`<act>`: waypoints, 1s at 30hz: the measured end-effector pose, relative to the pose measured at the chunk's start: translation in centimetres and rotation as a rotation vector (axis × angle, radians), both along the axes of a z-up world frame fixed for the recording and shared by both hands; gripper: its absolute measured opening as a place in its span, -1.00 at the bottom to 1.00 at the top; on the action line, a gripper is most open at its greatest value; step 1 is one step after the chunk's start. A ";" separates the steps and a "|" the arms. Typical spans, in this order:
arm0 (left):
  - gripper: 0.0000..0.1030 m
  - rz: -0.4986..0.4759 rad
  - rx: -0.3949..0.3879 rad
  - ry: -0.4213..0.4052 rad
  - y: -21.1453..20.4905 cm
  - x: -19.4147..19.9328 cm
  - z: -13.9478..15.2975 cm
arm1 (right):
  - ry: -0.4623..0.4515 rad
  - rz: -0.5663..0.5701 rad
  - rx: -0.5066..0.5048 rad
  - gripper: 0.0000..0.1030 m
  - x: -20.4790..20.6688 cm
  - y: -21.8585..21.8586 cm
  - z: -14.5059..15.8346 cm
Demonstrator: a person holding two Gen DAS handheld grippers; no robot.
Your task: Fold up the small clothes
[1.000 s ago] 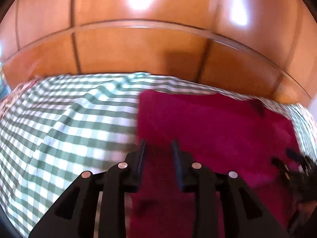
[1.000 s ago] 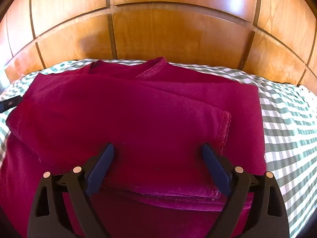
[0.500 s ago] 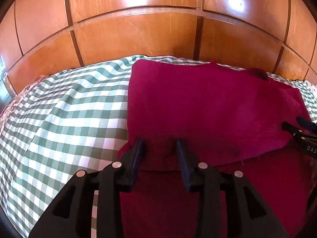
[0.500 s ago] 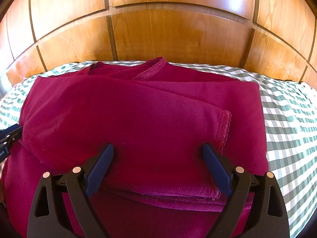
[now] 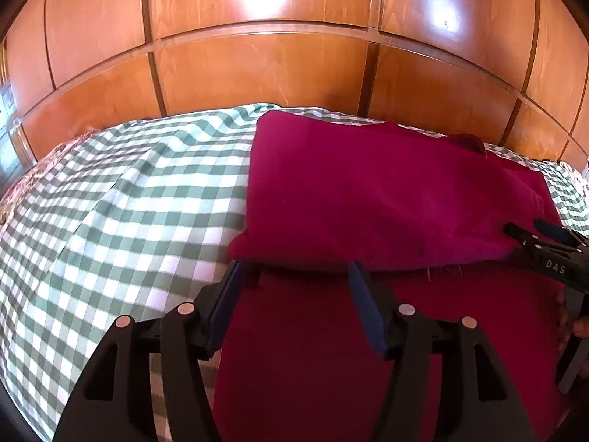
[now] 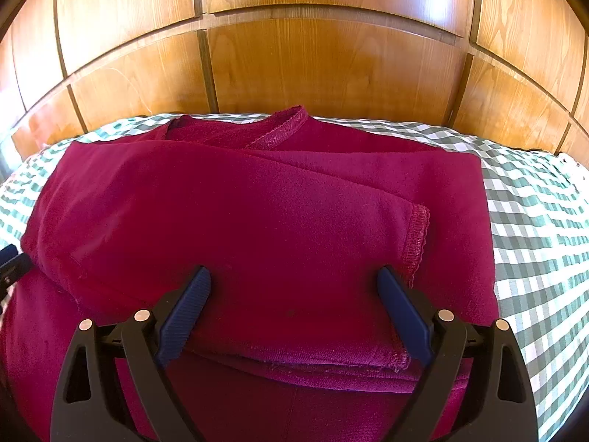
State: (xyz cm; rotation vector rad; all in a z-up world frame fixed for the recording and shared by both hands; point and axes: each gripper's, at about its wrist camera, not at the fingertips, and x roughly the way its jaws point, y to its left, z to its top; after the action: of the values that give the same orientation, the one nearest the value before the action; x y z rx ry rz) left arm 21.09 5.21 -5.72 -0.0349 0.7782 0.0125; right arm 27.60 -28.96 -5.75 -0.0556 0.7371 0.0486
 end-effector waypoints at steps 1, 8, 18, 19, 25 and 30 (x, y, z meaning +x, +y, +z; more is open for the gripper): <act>0.20 0.004 0.001 0.000 0.1 -0.3 0.0 | -0.001 -0.001 -0.003 0.76 0.0 0.0 0.0; 0.22 0.017 0.006 -0.008 0.7 -2.2 0.2 | -0.002 -0.013 -0.028 0.84 -0.1 0.3 0.1; 0.23 0.029 0.006 -0.014 1.4 -5.1 0.6 | -0.014 -0.046 -0.075 0.88 -1.1 0.8 0.9; 0.23 0.032 0.006 -0.015 1.5 -5.4 0.5 | -0.018 -0.048 -0.067 0.88 -1.5 0.8 1.1; 0.23 0.042 0.002 -0.010 2.7 -7.1 0.1 | -0.023 -0.052 -0.023 0.88 -4.5 0.1 1.8; 0.23 0.047 -0.008 -0.005 3.4 -8.4 -0.2 | 0.009 -0.059 0.005 0.88 -7.2 -1.5 2.2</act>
State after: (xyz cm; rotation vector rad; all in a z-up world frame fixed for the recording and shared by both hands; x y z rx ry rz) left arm 12.74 8.63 -5.96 -0.0605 0.7722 0.0541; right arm 20.45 -30.48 -3.58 -0.0291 0.7467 -0.0052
